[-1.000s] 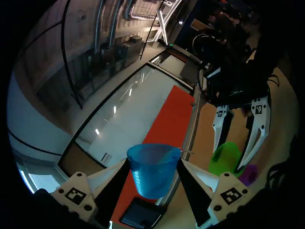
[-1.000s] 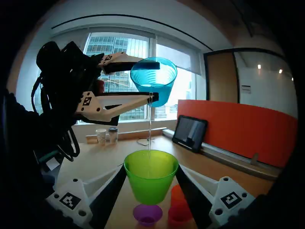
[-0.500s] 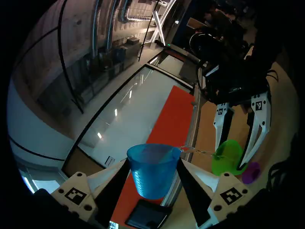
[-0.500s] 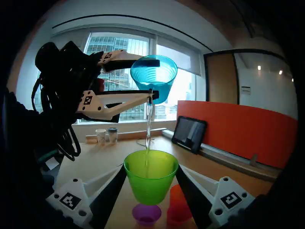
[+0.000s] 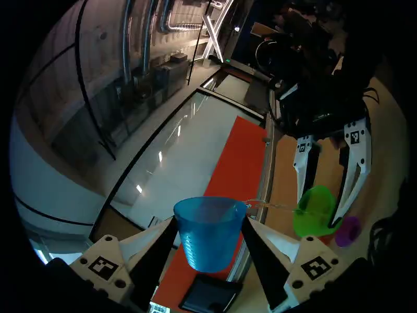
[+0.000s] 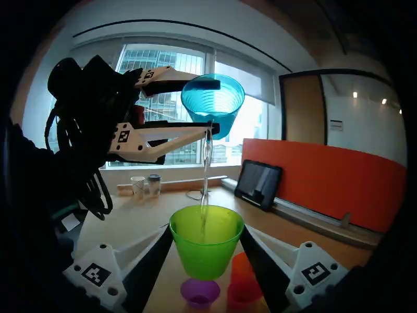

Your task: Pour water

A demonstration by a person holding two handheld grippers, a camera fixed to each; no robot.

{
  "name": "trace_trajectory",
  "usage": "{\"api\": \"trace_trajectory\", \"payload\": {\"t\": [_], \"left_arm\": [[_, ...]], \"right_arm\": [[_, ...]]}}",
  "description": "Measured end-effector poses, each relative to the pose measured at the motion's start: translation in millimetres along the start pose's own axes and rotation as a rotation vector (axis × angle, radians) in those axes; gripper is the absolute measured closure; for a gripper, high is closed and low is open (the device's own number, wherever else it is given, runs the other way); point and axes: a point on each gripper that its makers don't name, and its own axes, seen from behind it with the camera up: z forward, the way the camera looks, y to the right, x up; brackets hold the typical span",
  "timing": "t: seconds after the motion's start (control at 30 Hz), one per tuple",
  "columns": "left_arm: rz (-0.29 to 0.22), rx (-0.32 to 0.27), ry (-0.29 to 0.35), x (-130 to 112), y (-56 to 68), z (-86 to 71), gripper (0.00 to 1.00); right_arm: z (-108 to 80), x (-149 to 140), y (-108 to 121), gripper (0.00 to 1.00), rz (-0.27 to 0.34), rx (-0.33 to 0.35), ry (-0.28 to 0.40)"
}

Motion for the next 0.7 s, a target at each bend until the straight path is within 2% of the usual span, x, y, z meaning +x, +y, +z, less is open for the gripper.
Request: {"api": "trace_trajectory", "payload": {"t": [0.7], "left_arm": [[0.065,0.015,0.002,4.4,-9.7,-1.2,0.15]], "right_arm": [[-0.4,5.8,3.4,0.09,-0.007,-0.001,0.009]]}}
